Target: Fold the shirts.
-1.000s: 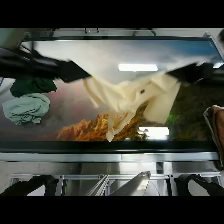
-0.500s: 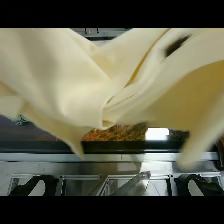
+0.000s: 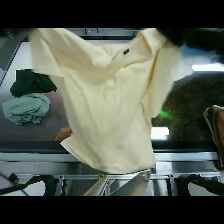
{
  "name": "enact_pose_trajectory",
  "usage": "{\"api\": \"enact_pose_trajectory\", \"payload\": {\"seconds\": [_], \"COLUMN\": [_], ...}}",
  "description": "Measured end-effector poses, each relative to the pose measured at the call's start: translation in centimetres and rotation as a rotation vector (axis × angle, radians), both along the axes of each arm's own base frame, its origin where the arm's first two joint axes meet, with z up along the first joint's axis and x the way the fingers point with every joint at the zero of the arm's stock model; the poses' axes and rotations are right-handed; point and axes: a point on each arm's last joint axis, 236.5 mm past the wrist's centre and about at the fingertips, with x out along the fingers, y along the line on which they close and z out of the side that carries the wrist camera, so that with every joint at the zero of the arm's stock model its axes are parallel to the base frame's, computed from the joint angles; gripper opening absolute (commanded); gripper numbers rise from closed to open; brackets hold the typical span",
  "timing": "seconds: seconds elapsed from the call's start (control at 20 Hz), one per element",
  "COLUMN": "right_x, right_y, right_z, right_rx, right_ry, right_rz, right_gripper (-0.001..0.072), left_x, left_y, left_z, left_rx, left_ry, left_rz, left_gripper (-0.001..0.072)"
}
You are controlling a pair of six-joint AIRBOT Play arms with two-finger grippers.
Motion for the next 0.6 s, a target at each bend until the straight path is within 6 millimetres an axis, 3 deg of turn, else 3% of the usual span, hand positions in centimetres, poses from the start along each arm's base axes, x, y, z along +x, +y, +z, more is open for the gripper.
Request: {"api": "enact_pose_trajectory", "payload": {"seconds": [0.05,0.1,0.15,0.2,0.25,0.35,0.45,0.6], "right_x": [2.5,4.7,6.5,7.8,8.9,10.2,10.5,9.5], "right_y": [-0.1,-0.5,-0.9,-1.5,-2.3,-4.7,-7.4,-11.4], "right_z": [-3.7,-7.4,-10.9,-13.8,-16.0,-18.5,-19.7,-22.8], "right_rx": [-0.005,-0.012,-0.019,-0.028,-0.036,-0.048,-0.082,-0.191], "right_ry": [0.067,0.13,0.186,0.228,0.259,0.291,0.313,0.417], "right_rz": [-0.029,-0.063,-0.095,-0.124,-0.152,-0.197,-0.211,-0.224], "right_gripper": [0.0026,0.0117,0.0409,0.0502,0.0501,0.05,0.0501,0.0501], "left_x": [2.3,4.0,5.8,7.2,8.6,10.7,11.3,8.5], "left_y": [-0.3,-0.6,-0.9,-0.8,-0.4,0.9,3.6,7.6], "left_z": [-4.2,-7.6,-10.8,-13.4,-15.4,-17.2,-18.0,-19.6], "left_rx": [0.024,0.042,0.059,0.073,0.084,0.076,0.065,0.034], "left_ry": [0.07,0.124,0.168,0.203,0.223,0.254,0.308,0.472], "left_rz": [-0.006,-0.016,-0.023,-0.023,-0.015,0.023,0.071,0.102], "left_gripper": [0.0021,0.0109,0.0348,0.0465,0.072,0.0715,0.0713,0.0712]}}
